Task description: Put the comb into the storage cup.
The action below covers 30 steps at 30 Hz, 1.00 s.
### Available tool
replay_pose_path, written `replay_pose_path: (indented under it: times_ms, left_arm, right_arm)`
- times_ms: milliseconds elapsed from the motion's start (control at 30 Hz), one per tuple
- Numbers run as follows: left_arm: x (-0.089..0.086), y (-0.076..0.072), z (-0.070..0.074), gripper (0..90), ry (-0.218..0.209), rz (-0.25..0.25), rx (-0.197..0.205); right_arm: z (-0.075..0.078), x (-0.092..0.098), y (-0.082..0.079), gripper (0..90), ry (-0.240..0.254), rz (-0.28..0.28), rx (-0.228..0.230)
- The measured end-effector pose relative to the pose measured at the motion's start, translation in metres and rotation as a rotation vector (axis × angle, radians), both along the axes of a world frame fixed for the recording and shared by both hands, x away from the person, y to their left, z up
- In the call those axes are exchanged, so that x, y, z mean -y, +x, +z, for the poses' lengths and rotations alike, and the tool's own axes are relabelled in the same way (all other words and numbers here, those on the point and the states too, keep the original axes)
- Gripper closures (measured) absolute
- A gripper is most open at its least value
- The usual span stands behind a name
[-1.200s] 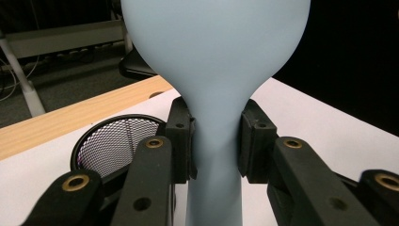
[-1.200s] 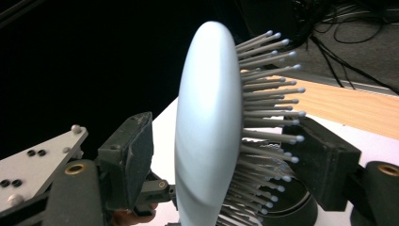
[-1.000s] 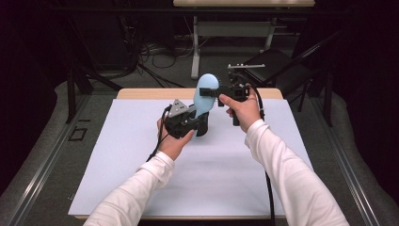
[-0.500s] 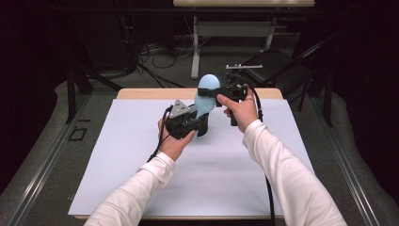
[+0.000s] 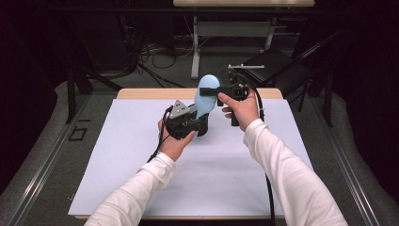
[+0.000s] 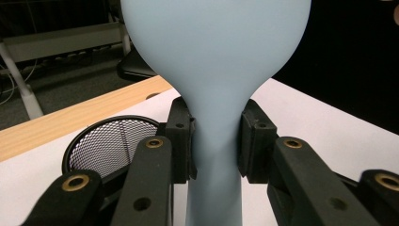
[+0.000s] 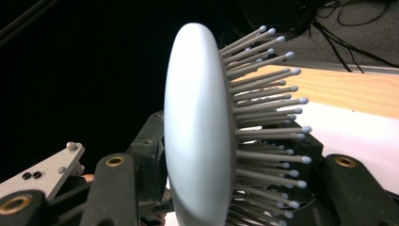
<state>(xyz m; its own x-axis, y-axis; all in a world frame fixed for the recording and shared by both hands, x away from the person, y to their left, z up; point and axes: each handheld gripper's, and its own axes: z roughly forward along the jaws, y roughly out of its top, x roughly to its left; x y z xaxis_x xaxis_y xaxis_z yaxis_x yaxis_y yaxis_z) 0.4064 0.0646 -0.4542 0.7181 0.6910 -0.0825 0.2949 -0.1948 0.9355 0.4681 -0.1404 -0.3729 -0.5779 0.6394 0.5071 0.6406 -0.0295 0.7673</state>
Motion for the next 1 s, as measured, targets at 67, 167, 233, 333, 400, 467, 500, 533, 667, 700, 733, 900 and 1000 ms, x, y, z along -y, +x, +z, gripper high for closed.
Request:
replay_pose_path:
  times_ms: [67, 167, 233, 333, 400, 467, 500, 533, 667, 700, 733, 900, 1000]
  left_arm:
    - [0.0001, 0.0002, -0.0009, 69.9, -0.005, 0.001, 0.0]
    - [0.0001, 0.0004, -0.0015, 69.9, -0.004, 0.002, 0.002]
    - [0.0002, 0.0002, -0.0019, 69.9, 0.0, 0.002, -0.002]
    - [0.0003, 0.0001, -0.0024, 69.9, 0.001, 0.001, -0.001]
    - [0.0006, -0.0003, -0.0026, 69.8, 0.0, 0.003, 0.0]
    - [0.0009, -0.0006, -0.0028, 69.8, 0.001, 0.004, 0.001]
    - [0.0009, -0.0006, -0.0028, 69.8, 0.002, 0.003, 0.003]
    - [0.0008, -0.0006, -0.0028, 69.8, 0.004, 0.001, 0.003]
    - [0.001, -0.0008, -0.0029, 69.7, 0.003, 0.0, 0.002]
    - [0.0011, -0.0008, -0.0029, 69.6, 0.002, 0.0, 0.002]
    - [0.0012, -0.0008, -0.0029, 69.6, 0.001, 0.0, 0.002]
    - [0.0009, -0.001, -0.0025, 69.2, -0.002, 0.001, 0.005]
    - [0.0009, -0.001, -0.0026, 68.9, -0.006, 0.004, 0.005]
  right_arm:
    - [-0.0008, 0.0001, 0.0001, 44.6, 0.004, -0.004, -0.002]
    - [-0.0029, -0.0003, -0.0005, 44.8, 0.014, -0.011, 0.006]
    - [-0.0038, 0.0, -0.0005, 44.9, 0.016, -0.013, 0.005]
    - [-0.0048, 0.0007, -0.0003, 45.1, 0.019, -0.016, -0.002]
    - [-0.005, 0.0009, -0.0007, 45.4, 0.017, -0.016, -0.001]
    - [-0.005, 0.001, -0.001, 45.7, 0.018, -0.016, 0.0]
    - [-0.0048, 0.0011, -0.0012, 45.8, 0.018, -0.015, -0.001]
    - [-0.0048, 0.0012, -0.0013, 45.9, 0.017, -0.015, -0.001]
    - [-0.0047, 0.0019, -0.0014, 46.3, 0.018, -0.014, -0.003]
    - [-0.0047, 0.002, -0.0014, 46.4, 0.017, -0.015, -0.004]
    - [-0.0046, 0.0021, -0.0015, 46.5, 0.018, -0.016, -0.007]
    - [-0.0042, 0.0025, -0.0014, 46.7, 0.02, -0.017, -0.011]
    - [-0.0037, 0.0023, -0.002, 46.8, 0.018, -0.019, -0.009]
